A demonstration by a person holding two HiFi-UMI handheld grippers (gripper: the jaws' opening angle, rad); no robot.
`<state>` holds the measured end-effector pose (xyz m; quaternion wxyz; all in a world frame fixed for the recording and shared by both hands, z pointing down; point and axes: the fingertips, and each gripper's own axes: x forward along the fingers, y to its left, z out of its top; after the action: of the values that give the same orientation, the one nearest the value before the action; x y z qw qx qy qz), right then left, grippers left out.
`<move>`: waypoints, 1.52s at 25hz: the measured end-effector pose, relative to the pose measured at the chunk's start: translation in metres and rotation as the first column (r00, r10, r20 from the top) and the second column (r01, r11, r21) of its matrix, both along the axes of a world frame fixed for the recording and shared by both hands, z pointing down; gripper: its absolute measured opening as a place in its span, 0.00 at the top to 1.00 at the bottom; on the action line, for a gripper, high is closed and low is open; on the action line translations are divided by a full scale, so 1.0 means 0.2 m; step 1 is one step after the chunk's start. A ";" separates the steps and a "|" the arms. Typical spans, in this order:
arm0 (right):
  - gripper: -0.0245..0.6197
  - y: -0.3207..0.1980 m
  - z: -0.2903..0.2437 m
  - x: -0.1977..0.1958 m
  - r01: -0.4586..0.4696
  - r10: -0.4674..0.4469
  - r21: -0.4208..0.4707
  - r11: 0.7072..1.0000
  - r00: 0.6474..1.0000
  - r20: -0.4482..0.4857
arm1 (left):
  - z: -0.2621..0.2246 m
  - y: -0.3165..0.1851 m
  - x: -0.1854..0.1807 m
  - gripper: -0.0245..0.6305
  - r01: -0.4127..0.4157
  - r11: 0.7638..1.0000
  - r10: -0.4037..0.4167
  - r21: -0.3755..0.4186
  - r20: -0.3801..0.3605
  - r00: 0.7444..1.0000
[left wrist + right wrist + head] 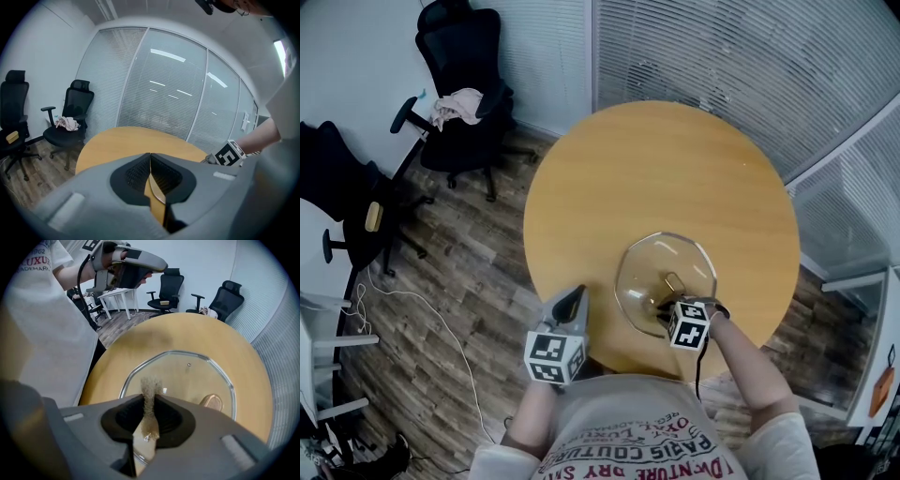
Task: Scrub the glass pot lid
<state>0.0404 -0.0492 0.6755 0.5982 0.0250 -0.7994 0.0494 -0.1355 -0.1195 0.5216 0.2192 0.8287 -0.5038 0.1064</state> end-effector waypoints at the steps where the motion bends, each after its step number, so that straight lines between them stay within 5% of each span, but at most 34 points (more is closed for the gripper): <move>1: 0.86 0.02 0.00 0.01 0.000 0.000 -0.016 1.000 1.000 0.000 | 0.00 0.00 0.02 0.95 -0.007 1.000 0.007 0.000 0.000 1.000; 8: 0.86 0.07 -0.04 0.07 -0.033 0.034 -0.054 0.998 0.999 0.006 | -0.04 -0.03 0.11 0.95 -0.036 0.999 0.036 0.025 0.014 0.999; 13: 0.86 -0.10 -0.23 -0.01 -0.202 0.208 -0.047 0.978 0.962 0.176 | -0.06 -0.06 0.11 0.95 -0.020 0.999 0.019 0.033 0.026 0.999; 16: 0.86 -0.30 -0.34 -0.03 -0.390 0.404 -0.109 0.914 0.860 0.311 | -0.08 -0.07 0.12 0.95 -0.016 0.999 0.015 0.040 0.033 0.999; 18: 0.86 -0.46 -0.38 0.01 -0.484 0.479 -0.075 0.872 0.812 0.334 | -0.09 -0.08 0.13 0.95 -0.018 0.999 0.016 0.041 0.043 0.999; 23: 0.86 -0.73 -0.31 0.17 -0.555 0.523 0.052 0.830 0.808 0.271 | -0.09 -0.10 0.11 0.95 -0.001 1.000 0.000 0.032 0.046 0.999; 29: 0.86 -0.86 -0.07 0.39 -0.605 0.594 0.084 0.792 0.795 0.121 | -0.03 -0.12 0.07 0.95 0.020 1.000 -0.020 -0.004 0.059 0.998; 32: 0.86 -0.91 0.02 0.48 -0.664 0.659 0.089 0.742 0.747 0.084 | 0.00 -0.12 0.04 0.95 0.034 0.999 -0.032 -0.024 0.067 0.997; 38: 0.86 -0.97 0.07 0.50 -0.801 0.798 0.061 0.596 0.599 0.066 | 0.05 -0.13 0.01 0.95 0.053 0.997 -0.050 -0.051 0.070 0.996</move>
<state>0.1396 -0.2437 0.6887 0.4985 0.4046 -0.7142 0.2786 -0.1327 -0.1460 0.5321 0.2264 0.8052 -0.5292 0.1426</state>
